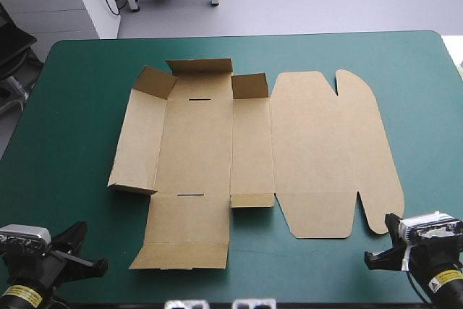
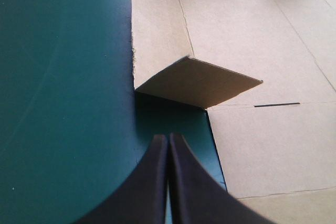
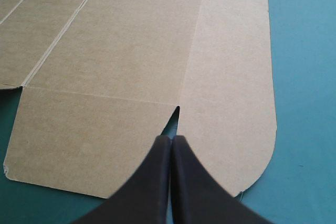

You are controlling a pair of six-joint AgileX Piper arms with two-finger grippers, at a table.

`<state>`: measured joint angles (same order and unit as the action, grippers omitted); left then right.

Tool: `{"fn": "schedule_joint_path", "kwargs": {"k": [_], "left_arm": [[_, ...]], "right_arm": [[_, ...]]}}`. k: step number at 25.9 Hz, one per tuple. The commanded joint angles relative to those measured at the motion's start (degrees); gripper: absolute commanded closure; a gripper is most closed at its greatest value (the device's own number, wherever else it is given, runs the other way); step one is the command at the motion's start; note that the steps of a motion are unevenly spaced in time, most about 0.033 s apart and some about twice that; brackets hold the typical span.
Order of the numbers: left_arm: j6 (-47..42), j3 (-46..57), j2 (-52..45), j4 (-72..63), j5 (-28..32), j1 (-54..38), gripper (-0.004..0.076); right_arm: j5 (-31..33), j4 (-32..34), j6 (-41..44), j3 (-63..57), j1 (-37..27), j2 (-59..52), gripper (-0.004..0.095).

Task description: Fold the box

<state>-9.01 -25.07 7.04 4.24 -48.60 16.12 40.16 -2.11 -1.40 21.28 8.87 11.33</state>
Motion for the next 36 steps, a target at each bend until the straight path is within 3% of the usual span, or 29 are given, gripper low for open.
{"fn": "schedule_joint_path", "kwargs": {"k": [1, 16, 25, 36], "left_arm": [[-0.1, -1.6, 1.1, 0.0, 4.0, 0.0, 0.0732], [-0.2, -5.8, 4.5, 1.2, 3.2, 0.0, 0.0733], [-6.0, -18.7, 22.5, 16.3, 2.3, 0.0, 0.0732], [-7.0, -29.0, 46.3, 18.9, 3.2, 0.0, 0.0732]], "right_arm": [[-4.2, -0.4, -0.2, 1.5, 0.0, 0.7, 0.0922], [-4.2, -0.4, -0.2, 1.5, 0.0, 0.7, 0.0922], [-4.2, -0.4, -0.2, 1.5, 0.0, 0.7, 0.0922], [-4.2, -0.4, -0.2, 1.5, 0.0, 0.7, 0.0922]]}}
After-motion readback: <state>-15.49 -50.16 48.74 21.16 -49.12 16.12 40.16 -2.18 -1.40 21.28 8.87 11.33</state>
